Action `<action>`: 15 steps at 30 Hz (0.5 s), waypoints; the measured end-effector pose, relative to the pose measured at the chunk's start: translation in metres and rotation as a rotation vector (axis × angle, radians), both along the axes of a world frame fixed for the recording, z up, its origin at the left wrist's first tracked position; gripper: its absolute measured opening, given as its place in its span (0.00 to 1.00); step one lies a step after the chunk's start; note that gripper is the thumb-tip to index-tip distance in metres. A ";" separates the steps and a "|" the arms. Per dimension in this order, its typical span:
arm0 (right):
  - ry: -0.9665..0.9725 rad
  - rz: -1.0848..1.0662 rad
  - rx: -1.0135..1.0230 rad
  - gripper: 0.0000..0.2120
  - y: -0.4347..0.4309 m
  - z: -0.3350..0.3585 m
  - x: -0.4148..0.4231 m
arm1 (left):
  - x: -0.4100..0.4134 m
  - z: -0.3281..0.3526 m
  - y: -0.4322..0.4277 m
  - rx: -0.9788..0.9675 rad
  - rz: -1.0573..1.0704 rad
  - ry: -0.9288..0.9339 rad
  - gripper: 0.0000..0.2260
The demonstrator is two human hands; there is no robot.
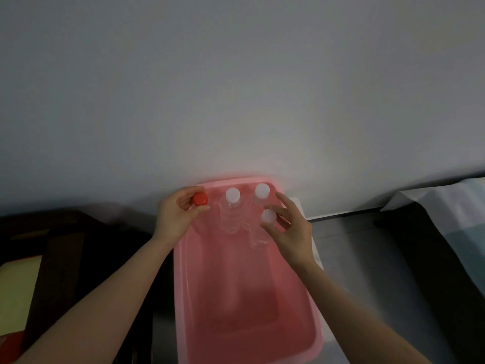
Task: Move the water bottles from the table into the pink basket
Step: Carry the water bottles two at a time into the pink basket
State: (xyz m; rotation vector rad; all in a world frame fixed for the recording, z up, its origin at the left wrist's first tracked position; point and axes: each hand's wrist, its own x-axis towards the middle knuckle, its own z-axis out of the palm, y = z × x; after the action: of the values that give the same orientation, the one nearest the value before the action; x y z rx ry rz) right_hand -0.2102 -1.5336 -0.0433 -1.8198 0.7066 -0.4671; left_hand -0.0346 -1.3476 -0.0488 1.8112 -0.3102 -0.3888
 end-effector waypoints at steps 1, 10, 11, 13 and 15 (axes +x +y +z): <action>-0.010 0.004 0.026 0.32 -0.001 0.000 0.001 | 0.001 0.001 0.001 -0.005 -0.003 0.016 0.22; 0.075 0.098 -0.039 0.21 -0.007 0.007 0.000 | 0.012 0.010 0.009 0.036 -0.102 0.049 0.23; 0.082 0.109 -0.088 0.19 -0.007 0.009 0.000 | 0.011 0.009 0.008 0.039 -0.100 0.045 0.23; 0.090 0.126 -0.117 0.18 -0.008 0.011 0.002 | 0.010 0.010 0.007 0.044 -0.094 0.036 0.22; 0.097 0.128 -0.113 0.18 -0.009 0.013 0.003 | 0.010 0.010 0.006 0.047 -0.089 0.033 0.22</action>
State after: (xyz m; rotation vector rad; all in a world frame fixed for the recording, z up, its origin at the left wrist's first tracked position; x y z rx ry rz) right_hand -0.2075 -1.5422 -0.0299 -1.9916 0.6357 -0.3418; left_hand -0.0248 -1.3415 -0.0390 1.8398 -0.3621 -0.4911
